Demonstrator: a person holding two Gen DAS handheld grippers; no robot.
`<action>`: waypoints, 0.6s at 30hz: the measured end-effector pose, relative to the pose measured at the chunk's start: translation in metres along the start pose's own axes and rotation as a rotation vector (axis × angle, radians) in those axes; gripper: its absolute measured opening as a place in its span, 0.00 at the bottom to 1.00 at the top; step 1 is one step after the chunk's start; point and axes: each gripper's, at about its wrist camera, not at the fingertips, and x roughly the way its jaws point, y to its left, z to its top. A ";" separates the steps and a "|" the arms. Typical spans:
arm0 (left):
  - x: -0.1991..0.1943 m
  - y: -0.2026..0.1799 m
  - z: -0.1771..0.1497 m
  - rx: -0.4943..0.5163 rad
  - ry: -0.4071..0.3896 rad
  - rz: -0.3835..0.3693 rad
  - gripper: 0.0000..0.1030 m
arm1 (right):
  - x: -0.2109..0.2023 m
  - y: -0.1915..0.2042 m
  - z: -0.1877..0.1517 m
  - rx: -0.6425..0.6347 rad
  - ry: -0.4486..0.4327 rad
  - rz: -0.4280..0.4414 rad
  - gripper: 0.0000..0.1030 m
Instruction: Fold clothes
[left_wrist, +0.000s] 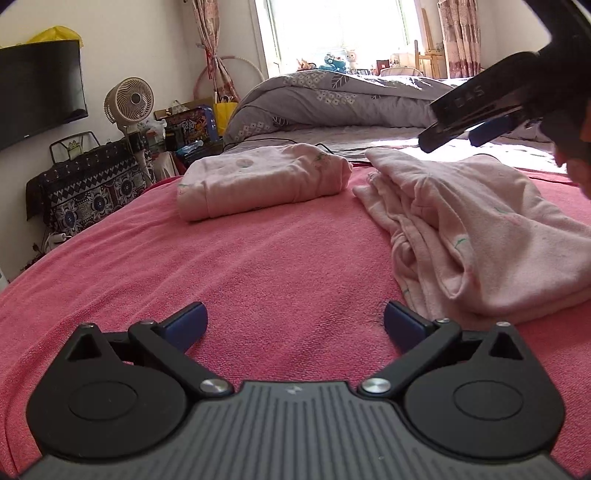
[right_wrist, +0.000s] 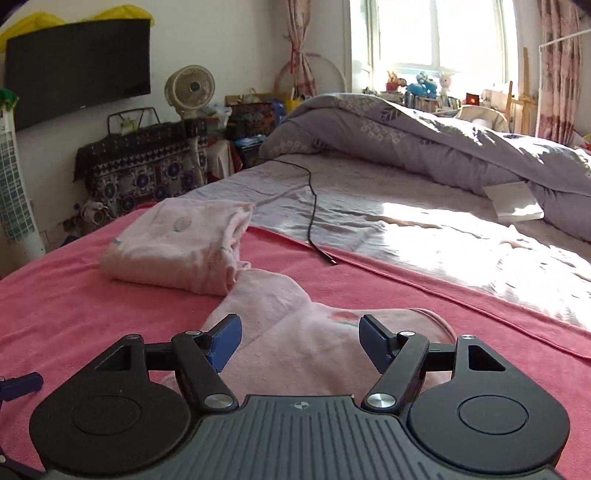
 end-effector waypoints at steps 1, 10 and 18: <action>0.000 0.001 0.000 -0.005 -0.001 -0.005 1.00 | 0.022 0.007 -0.003 -0.007 0.035 0.001 0.69; -0.002 0.009 -0.002 -0.038 -0.003 -0.036 1.00 | 0.029 0.034 -0.010 -0.027 0.073 -0.042 0.83; -0.004 0.004 -0.002 -0.020 -0.011 0.014 1.00 | -0.060 0.018 -0.095 -0.117 0.054 -0.073 0.91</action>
